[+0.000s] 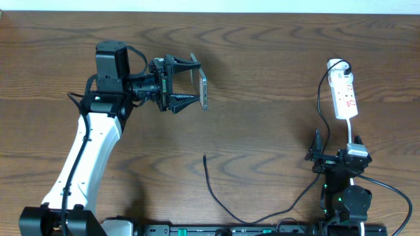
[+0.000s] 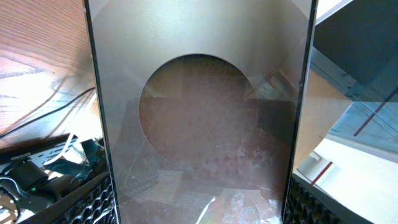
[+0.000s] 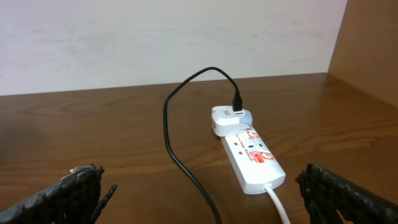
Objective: Plug charger to phone and switch on socket
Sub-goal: 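Lift the phone upright with the left gripper and raise it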
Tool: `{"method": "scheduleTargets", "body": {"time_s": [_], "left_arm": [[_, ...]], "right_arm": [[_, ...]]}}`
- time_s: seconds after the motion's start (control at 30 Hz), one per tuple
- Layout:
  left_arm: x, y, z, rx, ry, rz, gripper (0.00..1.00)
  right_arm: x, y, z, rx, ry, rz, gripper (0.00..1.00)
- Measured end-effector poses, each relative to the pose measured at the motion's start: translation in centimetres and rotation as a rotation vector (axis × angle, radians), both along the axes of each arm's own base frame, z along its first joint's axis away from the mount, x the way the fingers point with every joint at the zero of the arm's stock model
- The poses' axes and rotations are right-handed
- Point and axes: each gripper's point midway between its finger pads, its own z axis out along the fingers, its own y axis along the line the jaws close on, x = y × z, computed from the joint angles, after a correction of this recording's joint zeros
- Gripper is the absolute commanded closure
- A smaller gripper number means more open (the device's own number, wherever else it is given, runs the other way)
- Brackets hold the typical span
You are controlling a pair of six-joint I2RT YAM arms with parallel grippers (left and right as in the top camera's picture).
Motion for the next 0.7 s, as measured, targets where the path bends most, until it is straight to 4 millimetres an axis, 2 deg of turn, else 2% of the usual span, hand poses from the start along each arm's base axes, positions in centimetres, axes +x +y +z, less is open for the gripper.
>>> {"method": "scheduleTargets", "body": {"time_s": [0.7], "left_arm": [[0.00,0.00,0.00,-0.003,0.013,0.003,0.93]], "right_arm": [[0.00,0.01,0.01,0.000,0.000,0.000,0.01]]}}
